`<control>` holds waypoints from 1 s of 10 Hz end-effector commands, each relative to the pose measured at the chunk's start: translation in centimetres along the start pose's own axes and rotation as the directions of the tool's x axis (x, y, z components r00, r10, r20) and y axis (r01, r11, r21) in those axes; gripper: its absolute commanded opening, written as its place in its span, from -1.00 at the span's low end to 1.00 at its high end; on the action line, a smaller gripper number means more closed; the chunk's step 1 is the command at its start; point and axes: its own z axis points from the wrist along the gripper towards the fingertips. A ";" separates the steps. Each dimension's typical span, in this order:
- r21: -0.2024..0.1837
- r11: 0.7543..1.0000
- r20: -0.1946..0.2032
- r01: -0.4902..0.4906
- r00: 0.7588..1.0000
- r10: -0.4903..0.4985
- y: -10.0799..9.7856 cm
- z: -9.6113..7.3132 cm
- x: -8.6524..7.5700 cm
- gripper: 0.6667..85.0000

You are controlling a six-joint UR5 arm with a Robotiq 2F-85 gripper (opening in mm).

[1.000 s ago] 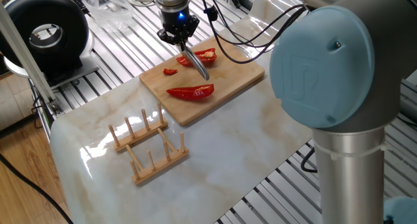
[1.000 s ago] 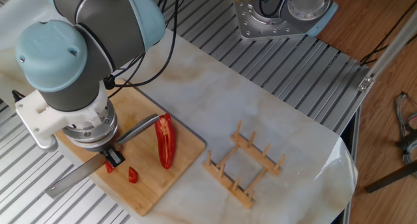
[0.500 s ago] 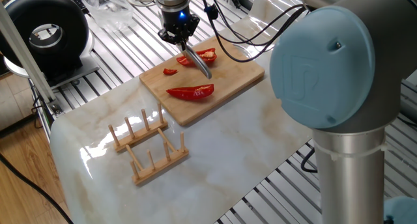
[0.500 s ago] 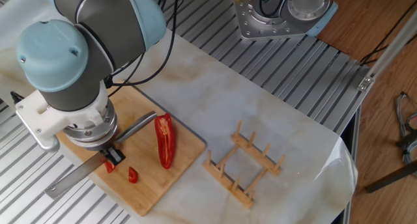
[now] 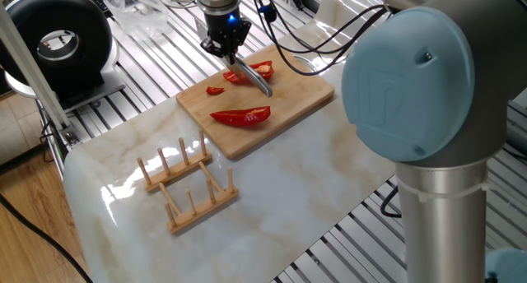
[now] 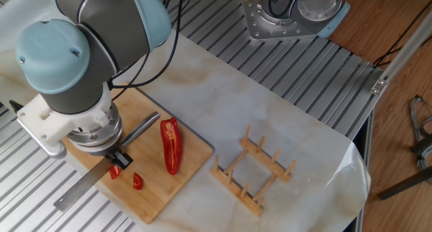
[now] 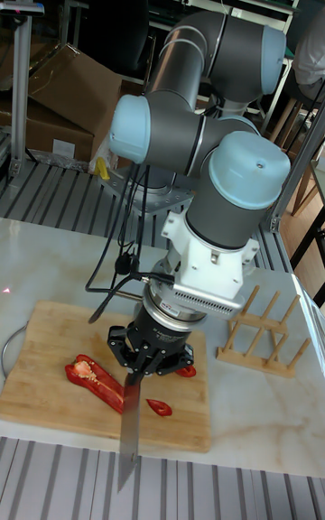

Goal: Chop the chili peppers

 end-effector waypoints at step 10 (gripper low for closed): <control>-0.040 0.997 -0.004 0.068 0.998 -0.068 -0.4 0.4 1.0 -0.98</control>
